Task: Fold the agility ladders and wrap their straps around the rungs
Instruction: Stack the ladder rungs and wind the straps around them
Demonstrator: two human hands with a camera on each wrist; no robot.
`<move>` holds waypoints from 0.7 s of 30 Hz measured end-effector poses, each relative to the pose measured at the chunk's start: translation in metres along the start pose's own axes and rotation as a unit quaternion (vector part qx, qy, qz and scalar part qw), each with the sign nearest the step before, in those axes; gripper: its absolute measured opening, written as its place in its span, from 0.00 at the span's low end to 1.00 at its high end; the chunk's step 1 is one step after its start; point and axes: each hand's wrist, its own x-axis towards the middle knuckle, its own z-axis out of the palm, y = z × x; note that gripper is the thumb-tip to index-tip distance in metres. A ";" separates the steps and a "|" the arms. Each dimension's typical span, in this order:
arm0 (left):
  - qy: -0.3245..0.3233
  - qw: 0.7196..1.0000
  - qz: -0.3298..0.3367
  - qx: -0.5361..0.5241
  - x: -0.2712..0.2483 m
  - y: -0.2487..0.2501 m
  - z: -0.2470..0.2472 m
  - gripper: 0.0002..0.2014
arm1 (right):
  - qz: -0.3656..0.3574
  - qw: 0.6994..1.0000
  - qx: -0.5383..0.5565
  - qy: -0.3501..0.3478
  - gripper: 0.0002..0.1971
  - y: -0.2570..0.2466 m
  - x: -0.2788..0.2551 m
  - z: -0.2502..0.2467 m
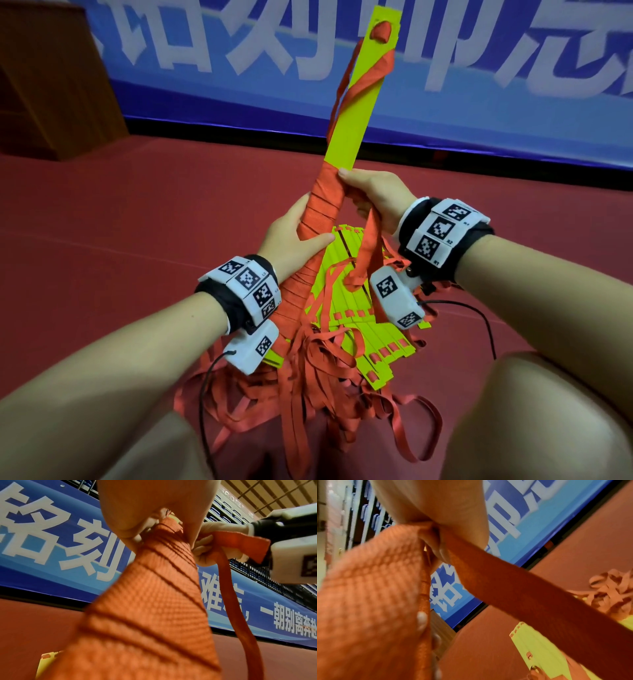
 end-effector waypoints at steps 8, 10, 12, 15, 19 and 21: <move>0.029 0.996 0.000 0.078 -0.005 -0.001 -0.001 0.24 | 0.063 0.998 0.007 -0.024 0.12 0.004 0.005 -0.002; 0.020 0.999 -0.022 0.041 -0.006 0.000 0.001 0.22 | 0.071 0.997 0.015 -0.020 0.13 0.004 0.005 -0.003; 0.017 0.999 -0.048 0.004 -0.004 -0.002 0.003 0.25 | 0.097 0.995 0.026 -0.013 0.11 0.004 0.006 -0.006; 0.017 0.996 -0.081 -0.026 0.000 -0.004 0.007 0.30 | 0.149 0.988 -0.001 -0.030 0.10 0.002 0.003 -0.011; 0.008 0.995 -0.092 -0.040 -0.003 0.001 0.015 0.22 | 0.164 0.986 -0.004 0.018 0.09 0.006 0.007 -0.012; 0.001 0.995 -0.095 -0.042 -0.005 0.001 0.019 0.21 | 0.159 0.986 -0.001 0.046 0.09 0.009 0.009 -0.012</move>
